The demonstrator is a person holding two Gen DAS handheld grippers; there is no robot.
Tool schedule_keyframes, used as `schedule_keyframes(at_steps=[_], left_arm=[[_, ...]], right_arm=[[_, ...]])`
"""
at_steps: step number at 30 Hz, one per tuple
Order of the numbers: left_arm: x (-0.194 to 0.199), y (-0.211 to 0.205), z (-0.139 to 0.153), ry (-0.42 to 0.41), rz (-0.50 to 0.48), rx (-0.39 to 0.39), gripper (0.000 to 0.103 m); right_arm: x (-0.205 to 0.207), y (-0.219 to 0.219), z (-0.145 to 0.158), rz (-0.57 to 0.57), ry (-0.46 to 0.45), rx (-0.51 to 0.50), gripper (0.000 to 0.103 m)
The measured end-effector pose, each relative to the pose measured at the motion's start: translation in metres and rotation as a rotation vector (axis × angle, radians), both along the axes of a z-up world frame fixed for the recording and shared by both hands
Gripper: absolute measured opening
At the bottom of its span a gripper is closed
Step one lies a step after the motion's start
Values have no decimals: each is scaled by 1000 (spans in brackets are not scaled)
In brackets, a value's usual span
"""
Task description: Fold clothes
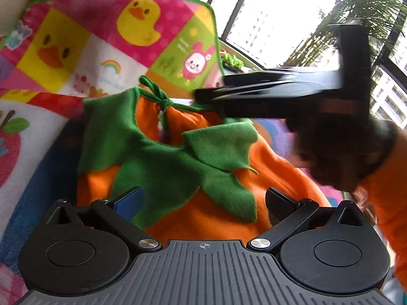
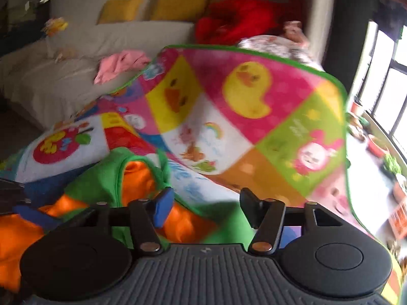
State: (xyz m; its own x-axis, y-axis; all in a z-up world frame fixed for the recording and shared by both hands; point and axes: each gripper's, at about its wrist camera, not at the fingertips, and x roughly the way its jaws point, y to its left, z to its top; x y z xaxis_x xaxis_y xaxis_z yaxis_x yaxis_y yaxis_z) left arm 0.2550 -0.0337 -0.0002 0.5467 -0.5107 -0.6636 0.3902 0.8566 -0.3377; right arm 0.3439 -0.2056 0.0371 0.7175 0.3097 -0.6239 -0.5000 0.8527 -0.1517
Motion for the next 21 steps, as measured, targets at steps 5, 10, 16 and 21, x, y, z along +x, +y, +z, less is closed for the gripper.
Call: schedule_keyframes(at_steps=[5,10,16,21], left_arm=[[-3,28,17,-16,71,31,103],[-7,60,43,-60,174,16,103],[-10,72,74,-131,236,-31,103],[-10,56,72,-124,221,14,103]], right_arm=[[19,36,-46,58,80,-79,31],[-22,25,-15,104,31,-4,20],[-113,9,6,208,46,-48,11],[-161,7,-8,268,92,-117,11]])
